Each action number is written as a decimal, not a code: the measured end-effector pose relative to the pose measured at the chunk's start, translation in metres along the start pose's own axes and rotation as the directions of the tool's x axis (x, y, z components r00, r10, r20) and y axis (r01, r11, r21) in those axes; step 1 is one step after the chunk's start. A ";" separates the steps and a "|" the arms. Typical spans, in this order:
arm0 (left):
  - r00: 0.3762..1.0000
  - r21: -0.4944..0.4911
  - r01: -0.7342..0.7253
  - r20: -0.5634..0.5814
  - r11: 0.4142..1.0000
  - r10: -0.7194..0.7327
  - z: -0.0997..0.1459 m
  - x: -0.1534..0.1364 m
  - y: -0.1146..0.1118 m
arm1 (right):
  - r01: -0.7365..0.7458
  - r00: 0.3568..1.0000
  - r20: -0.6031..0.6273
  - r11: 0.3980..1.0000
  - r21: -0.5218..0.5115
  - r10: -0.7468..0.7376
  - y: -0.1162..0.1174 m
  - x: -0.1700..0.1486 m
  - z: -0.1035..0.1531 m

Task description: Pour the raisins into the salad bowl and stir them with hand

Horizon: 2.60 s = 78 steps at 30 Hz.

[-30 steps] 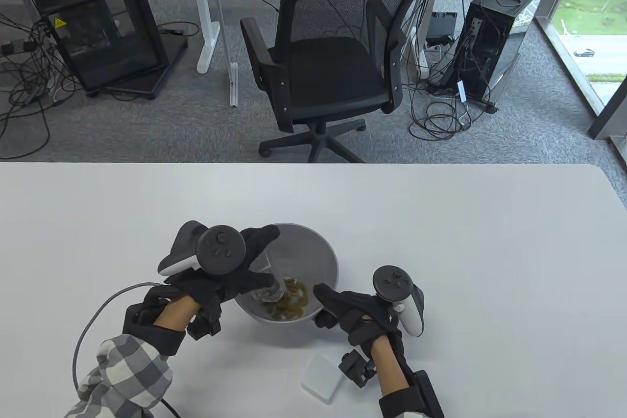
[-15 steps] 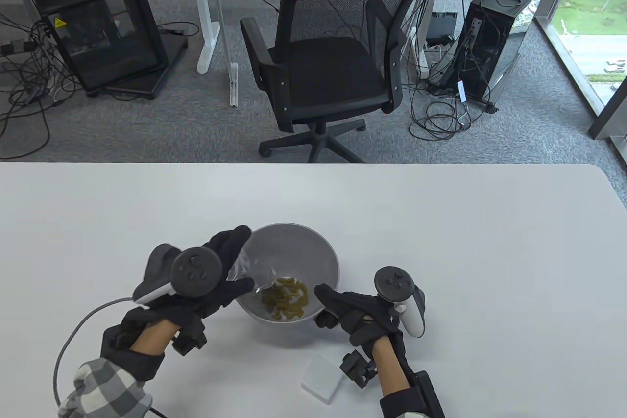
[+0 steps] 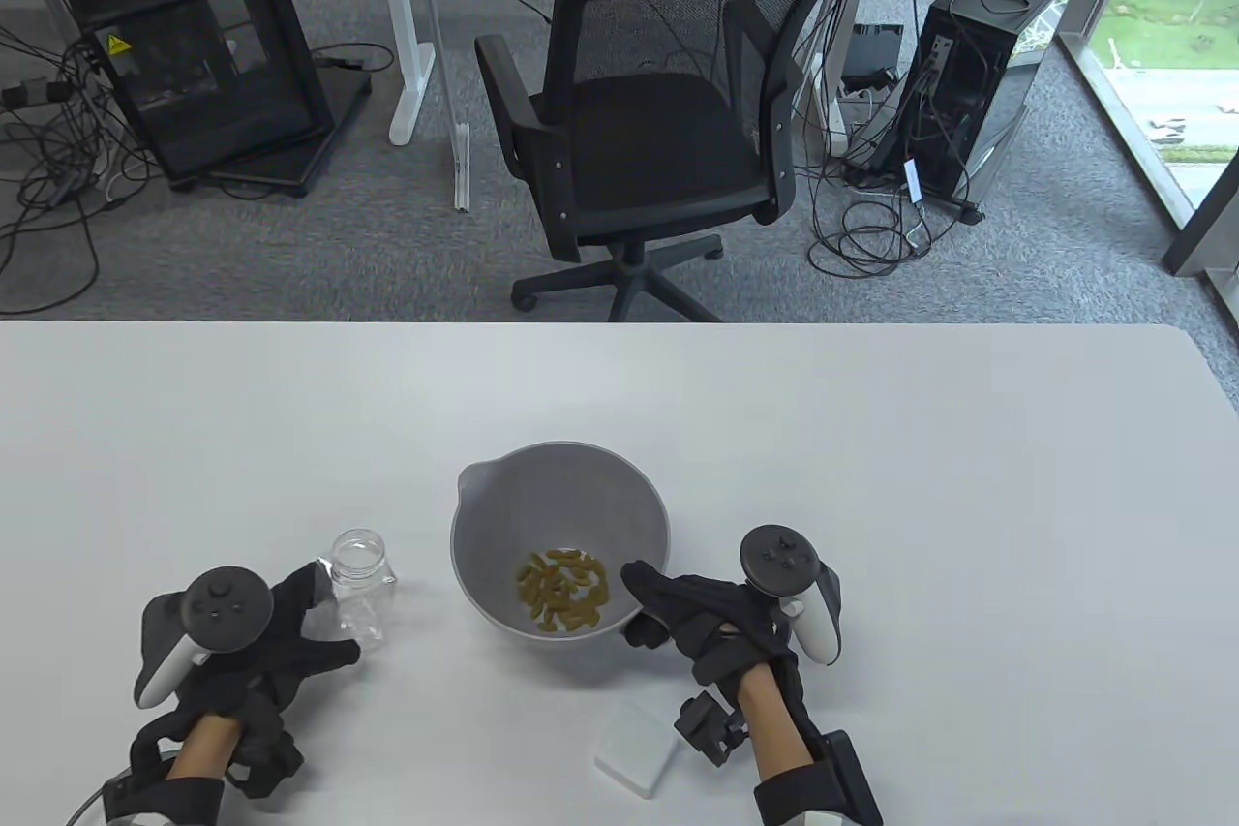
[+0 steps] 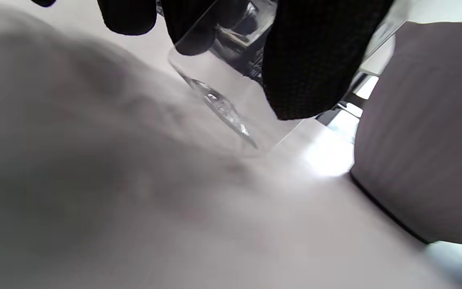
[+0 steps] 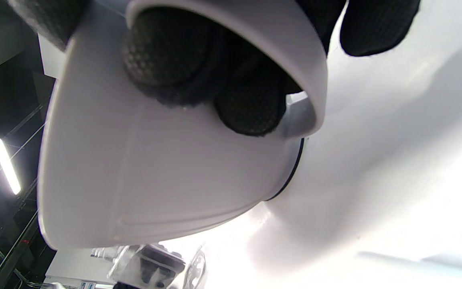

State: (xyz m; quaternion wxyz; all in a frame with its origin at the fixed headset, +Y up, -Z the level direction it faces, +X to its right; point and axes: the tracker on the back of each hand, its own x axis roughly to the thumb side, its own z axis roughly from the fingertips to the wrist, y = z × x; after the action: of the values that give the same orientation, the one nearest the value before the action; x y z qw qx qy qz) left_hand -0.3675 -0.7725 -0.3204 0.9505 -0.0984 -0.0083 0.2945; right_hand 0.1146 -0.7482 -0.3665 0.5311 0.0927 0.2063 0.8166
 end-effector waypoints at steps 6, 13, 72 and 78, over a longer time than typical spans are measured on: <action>0.981 -0.097 -0.193 -0.002 0.976 0.194 0.006 -0.015 0.017 | -0.026 1.000 -0.002 0.999 -0.020 0.026 0.001 0.000 -0.001; 0.852 0.326 0.245 0.377 0.913 -0.363 0.076 0.135 0.070 | -0.031 1.000 0.003 0.999 -0.012 0.031 0.001 0.001 -0.003; 0.870 -0.689 0.440 0.169 0.576 -0.463 -0.164 0.283 -0.096 | -0.079 0.997 0.009 0.997 -0.017 0.080 0.005 0.005 -0.004; 0.987 -0.895 0.131 0.076 0.426 -0.144 -0.152 0.270 -0.115 | -0.089 0.996 0.014 0.996 -0.015 0.090 0.003 0.004 -0.005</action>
State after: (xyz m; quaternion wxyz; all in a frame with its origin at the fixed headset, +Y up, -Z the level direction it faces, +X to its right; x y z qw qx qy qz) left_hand -0.0693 -0.7414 -0.4591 0.7745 -0.5876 -0.1650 0.1663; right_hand 0.1085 -0.7468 -0.3699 0.4962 0.1041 0.1918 0.8403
